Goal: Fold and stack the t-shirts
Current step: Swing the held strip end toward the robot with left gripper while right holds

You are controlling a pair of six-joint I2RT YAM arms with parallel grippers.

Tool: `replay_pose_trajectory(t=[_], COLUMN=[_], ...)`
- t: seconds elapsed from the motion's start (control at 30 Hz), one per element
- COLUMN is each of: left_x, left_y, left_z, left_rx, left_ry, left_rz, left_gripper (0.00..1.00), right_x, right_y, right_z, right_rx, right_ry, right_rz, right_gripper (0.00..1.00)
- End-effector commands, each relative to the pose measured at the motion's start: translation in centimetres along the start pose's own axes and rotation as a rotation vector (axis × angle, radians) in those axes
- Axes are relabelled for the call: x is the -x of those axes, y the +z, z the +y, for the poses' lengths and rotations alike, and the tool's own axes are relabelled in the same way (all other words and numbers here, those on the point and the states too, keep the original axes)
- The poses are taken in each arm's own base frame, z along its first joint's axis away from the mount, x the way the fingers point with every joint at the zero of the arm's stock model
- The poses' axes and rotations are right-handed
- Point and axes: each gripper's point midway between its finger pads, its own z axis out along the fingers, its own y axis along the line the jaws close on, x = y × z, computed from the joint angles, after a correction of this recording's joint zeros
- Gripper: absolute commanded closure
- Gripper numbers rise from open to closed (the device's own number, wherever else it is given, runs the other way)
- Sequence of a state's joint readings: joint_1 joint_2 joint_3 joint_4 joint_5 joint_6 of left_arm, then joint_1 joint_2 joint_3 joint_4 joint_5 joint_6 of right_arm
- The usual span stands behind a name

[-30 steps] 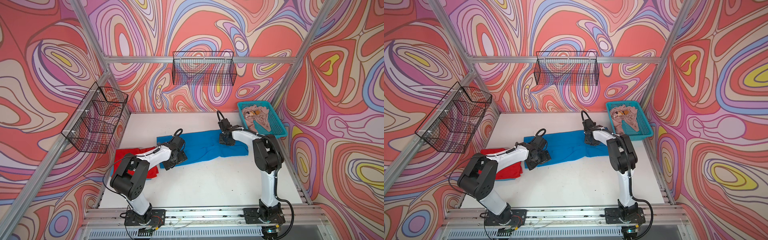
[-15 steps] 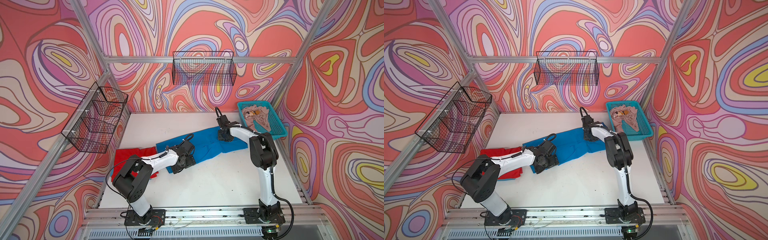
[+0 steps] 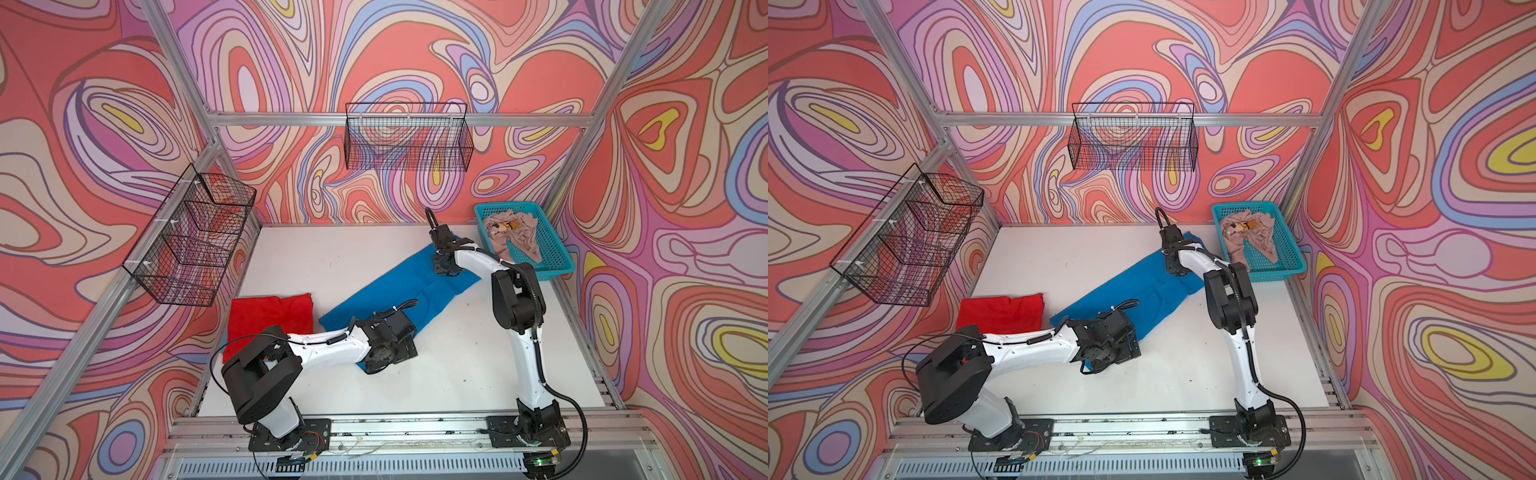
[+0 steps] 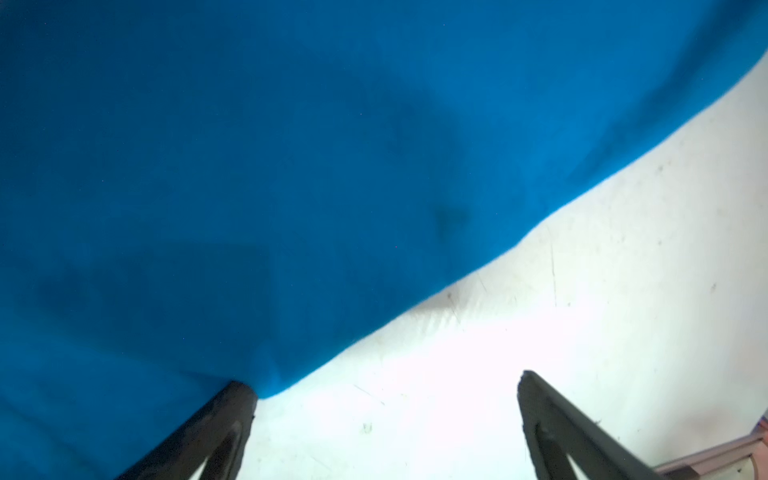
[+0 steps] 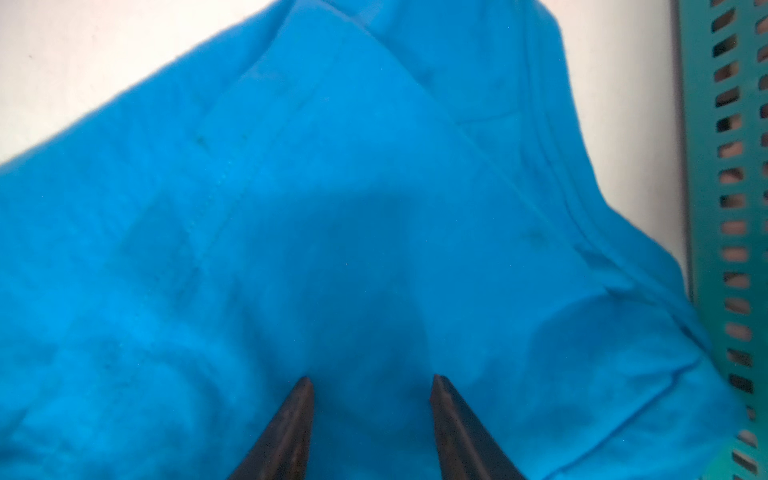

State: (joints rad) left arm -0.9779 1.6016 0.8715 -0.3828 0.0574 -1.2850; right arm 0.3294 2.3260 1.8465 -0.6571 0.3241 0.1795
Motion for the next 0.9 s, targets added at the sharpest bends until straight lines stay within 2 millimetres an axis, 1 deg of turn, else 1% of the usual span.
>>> replay_pose_trajectory(t=[0.0, 0.13, 0.2, 0.27, 0.33, 0.4, 0.5, 0.57, 0.67, 0.73, 0.77, 0.87], left_x=[-4.7, -4.1, -4.1, -4.6, -4.7, -4.5, -3.2, -1.1, 2.5, 5.1, 6.5, 10.1], left_y=[2.2, 0.0, -1.1, -2.1, -3.4, -4.8, -7.3, -9.1, -10.4, -11.0, -11.2, -11.5], left_z=[5.3, 4.2, 3.5, 2.6, 1.8, 1.4, 1.2, 1.7, 2.7, 3.8, 4.0, 4.7], left_rx=[0.172, 0.139, 0.119, 0.095, 0.072, 0.069, 0.064, 0.097, 0.111, 0.140, 0.151, 0.196], left_ry=[-0.082, -0.064, -0.044, -0.030, -0.004, 0.028, 0.086, 0.145, 0.175, 0.172, 0.186, 0.201], left_rz=[0.163, 0.123, 0.105, 0.116, 0.111, 0.088, 0.029, -0.049, -0.088, -0.120, -0.142, -0.200], left_gripper=[0.00, 0.00, 0.00, 0.00, 0.00, 0.00, 0.00, 0.00, 0.00, 0.00, 0.00, 0.00], right_x=[-0.4, 0.7, 1.2, 1.7, 2.6, 3.6, 4.2, 3.5, 1.4, -0.1, -1.2, -3.3], right_y=[0.9, 0.2, -0.2, -0.8, -2.3, -4.4, -7.3, -8.4, -8.9, -8.7, -8.4, -6.9], right_z=[0.5, 1.5, 1.4, 0.9, 0.2, -0.3, -0.9, -0.9, -0.7, -0.6, -0.5, -0.5], right_rx=[0.028, 0.089, 0.082, 0.064, 0.050, 0.060, 0.083, 0.120, 0.156, 0.173, 0.180, 0.167], right_ry=[-0.044, -0.038, -0.036, -0.035, -0.014, 0.018, 0.067, 0.101, 0.152, 0.185, 0.195, 0.209], right_rz=[0.032, 0.016, 0.010, 0.004, -0.027, -0.076, -0.120, -0.120, -0.081, -0.059, -0.042, -0.009], right_gripper=[0.49, 0.46, 0.45, 0.44, 0.43, 0.41, 0.40, 0.39, 0.38, 0.38, 0.38, 0.38])
